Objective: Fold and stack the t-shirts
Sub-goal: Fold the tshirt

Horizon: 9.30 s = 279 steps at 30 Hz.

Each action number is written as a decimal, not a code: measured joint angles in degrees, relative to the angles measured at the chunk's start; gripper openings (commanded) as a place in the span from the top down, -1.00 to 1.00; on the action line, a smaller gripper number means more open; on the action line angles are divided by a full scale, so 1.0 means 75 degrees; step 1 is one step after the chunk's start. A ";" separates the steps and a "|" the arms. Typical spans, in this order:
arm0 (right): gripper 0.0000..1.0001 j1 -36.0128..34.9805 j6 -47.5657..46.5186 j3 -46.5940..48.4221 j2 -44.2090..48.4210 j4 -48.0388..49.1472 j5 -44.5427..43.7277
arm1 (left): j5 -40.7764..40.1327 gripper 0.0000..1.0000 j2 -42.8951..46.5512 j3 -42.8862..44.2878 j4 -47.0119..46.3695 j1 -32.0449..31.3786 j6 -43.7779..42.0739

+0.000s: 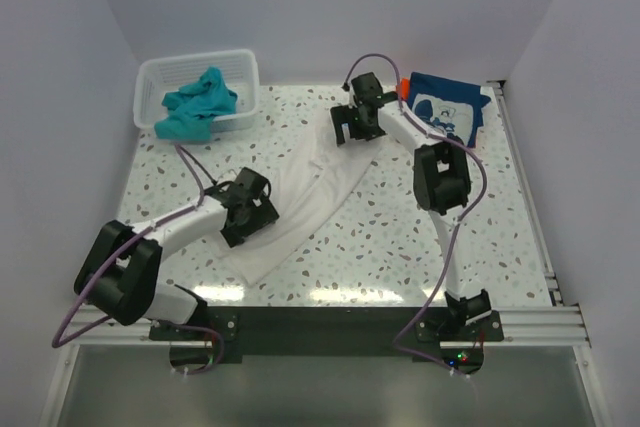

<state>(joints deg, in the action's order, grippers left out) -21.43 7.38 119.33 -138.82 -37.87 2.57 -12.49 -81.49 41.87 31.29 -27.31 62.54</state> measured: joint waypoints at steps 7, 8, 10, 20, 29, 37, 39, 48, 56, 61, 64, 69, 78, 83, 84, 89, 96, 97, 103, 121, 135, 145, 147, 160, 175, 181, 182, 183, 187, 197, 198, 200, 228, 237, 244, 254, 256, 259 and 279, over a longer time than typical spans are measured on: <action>-0.97 -0.0006 0.0003 0.1772 -0.1008 -0.0460 0.0029 | 0.0230 -1.00 0.0519 -0.0399 0.0009 -0.1460 0.1623; -0.98 -0.0006 -0.0009 0.1906 -0.1090 -0.0487 0.0032 | 0.0254 -1.00 0.0527 -0.0408 0.0012 -0.1696 0.1856; -0.97 -0.0006 -0.0076 0.1988 -0.1145 -0.0466 0.0055 | 0.0271 -1.00 0.0516 -0.0393 0.0023 -0.2206 0.2311; -0.98 0.0003 -0.0274 0.2369 -0.1326 -0.0405 0.0440 | 0.0044 -1.00 0.0108 0.0565 0.1320 -0.3681 0.3564; -0.98 -0.0006 -0.0291 0.2212 -0.1020 -0.0545 0.0889 | -0.0801 -1.00 0.1428 0.0583 0.2550 -0.3678 0.4039; -0.98 -0.0326 0.0201 -0.0050 0.1300 -0.0565 0.0691 | -0.1201 -1.00 0.1600 0.0915 0.2693 -0.3622 0.2824; -0.98 -0.0507 0.0603 -0.1218 0.2244 -0.0490 0.0571 | -0.1151 -1.00 0.1580 0.0962 0.2308 -0.3611 0.2052; -0.98 -0.1463 0.1725 -0.4613 0.3719 0.0530 0.0615 | 0.0501 -1.00 0.0501 0.0635 -0.0315 -0.3617 -0.0921; -0.98 -0.1466 0.1891 -0.4229 0.2719 0.0583 0.0586 | 0.0935 -1.00 -0.0425 0.0350 -0.0758 -0.3620 -0.1367; -0.98 -0.1370 0.1862 -0.3290 0.2057 0.0545 0.0565 | 0.1233 -1.00 -0.0688 0.0487 -0.1195 -0.3611 -0.1463; -0.98 -0.1233 0.1821 -0.2777 0.1728 0.0557 0.0632 | 0.1466 -1.00 -0.1067 0.0813 -0.1498 -0.3611 -0.1472; -0.98 -0.0883 0.1716 -0.1915 0.1186 0.0472 0.0898 | 0.1545 -1.00 -0.1460 0.1256 -0.1612 -0.3614 -0.1469; -0.98 -0.0676 0.1207 -0.1160 0.0997 -0.0152 0.1445 | 0.1443 -1.00 -0.0274 0.1393 -0.1239 -0.3628 -0.1507; -0.98 -0.0702 0.1125 -0.1996 0.2422 -0.0117 0.1705 | 0.1314 -1.00 0.1542 0.0851 -0.1122 -0.3634 -0.1457; -0.98 -0.0723 0.1125 -0.2378 0.2943 0.0023 0.1728 | 0.1183 -1.00 0.1778 0.0778 -0.0979 -0.3634 -0.1390; -0.98 -0.1043 0.1361 -0.4937 0.5887 0.0571 0.1256 | 0.0551 -1.00 0.2270 0.0038 -0.0003 -0.3634 -0.0662; -0.89 -0.2879 0.2381 -0.8224 0.8204 0.0393 -0.0455 | 0.0396 -0.60 0.3171 -0.1571 0.0551 -0.3625 0.0038; -0.87 -0.3124 0.2538 -0.8515 0.8236 0.0242 -0.0647 | 0.0393 -0.51 0.3188 -0.1647 0.0542 -0.3622 0.0111; -0.79 -0.4249 0.3150 -0.9125 0.8183 -0.0187 -0.1396 | 0.0356 -0.16 0.2687 -0.1702 0.0108 -0.3567 0.0286; -0.04 -0.5251 0.3958 -0.9232 0.6592 0.0962 -0.1772 | 0.0440 0.65 0.2017 -0.1923 -0.0860 -0.3509 0.0493; 0.67 -0.5257 0.4535 -0.9693 0.7105 0.0766 -0.2416 | 0.0443 1.00 0.2043 -0.2069 -0.1119 -0.3509 0.0953; 1.00 -0.5257 0.4776 -1.0043 0.7781 0.0527 -0.2492 | 0.0455 1.00 0.2078 -0.2136 -0.1215 -0.3509 0.1122; 1.00 -0.5257 0.4823 -1.0130 0.7784 0.0525 -0.2477 | 0.0475 1.00 0.2081 -0.2157 -0.1262 -0.3509 0.1131; 1.00 -0.5257 0.5100 -1.1077 0.8912 0.1000 -0.1926 | 0.1067 1.00 0.2914 -0.2838 -0.1641 -0.3579 0.1521; 1.00 -0.5254 0.5112 -1.0707 0.9678 0.0799 -0.2043 | 0.0516 1.00 0.3366 -0.1614 -0.0423 -0.3681 0.1571; 1.00 -0.4884 0.4759 -0.9920 0.9591 0.0816 -0.2270 | 0.0370 1.00 0.2623 -0.0638 -0.0490 -0.2798 0.1032; 1.00 -0.4695 0.4666 -0.9801 0.9530 0.0880 -0.2197 | 0.0379 1.00 0.2535 -0.0577 -0.0533 -0.2640 0.0901; 1.00 -0.4485 0.4584 -0.9699 0.9454 0.0968 -0.2142 | 0.0373 1.00 0.2416 -0.0490 -0.0551 -0.2457 0.0740; 1.00 -0.3739 0.4237 -0.9337 0.9098 0.1177 -0.1973 | 0.0300 1.00 0.1818 0.0087 -0.0565 -0.2060 0.0213; 1.00 -0.2532 0.3488 -0.8186 0.7880 0.1288 -0.1343 | 0.0428 1.00 0.0216 0.1760 -0.0708 -0.1154 -0.0624; 1.00 -0.2413 0.3430 -0.8058 0.7755 0.1288 -0.1265 | 0.0475 1.00 0.0041 0.1909 -0.0714 -0.1035 -0.0694; 1.00 -0.2212 0.3325 -0.7810 0.7507 0.1288 -0.1139 | 0.0621 1.00 -0.0326 0.2203 -0.0743 -0.0793 -0.0854; 1.00 -0.0557 0.2393 -0.5977 0.4855 0.1731 0.0096 | 0.1853 0.93 -0.3372 0.4561 -0.0933 0.0393 -0.2090; 0.72 -0.0353 0.2416 -0.5750 0.4112 0.1932 0.0201 | 0.2037 0.13 -0.3850 0.4838 -0.0921 0.0440 -0.2244; -0.98 -0.0283 0.2393 -0.5155 0.3838 0.1725 0.0157 | 0.1941 -1.00 -0.3847 0.5080 -0.0807 0.0443 -0.2267; -0.98 -0.0321 0.2238 -0.5756 0.5260 0.1743 0.0484 | 0.1594 -1.00 -0.2203 0.4366 -0.0708 0.0443 -0.2148; -0.98 -0.0420 0.2186 -0.6146 0.5747 0.1816 0.0662 | 0.1539 -1.00 -0.1501 0.3850 -0.0708 0.0443 -0.2075; -0.98 -0.0801 0.2060 -0.6543 0.6137 0.1926 0.0938 | 0.1390 -1.00 -0.0481 0.2891 -0.0752 0.0443 -0.1970; -0.97 -0.2331 0.1061 -0.4293 0.2713 0.2346 0.1612 | 0.0166 -1.00 0.2824 -0.0160 0.0592 0.0455 -0.1387</action>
<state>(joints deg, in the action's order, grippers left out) -38.92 15.33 87.13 -118.48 -20.27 14.66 -11.25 -60.31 40.66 35.73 -23.90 52.14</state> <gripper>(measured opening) 0.986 0.997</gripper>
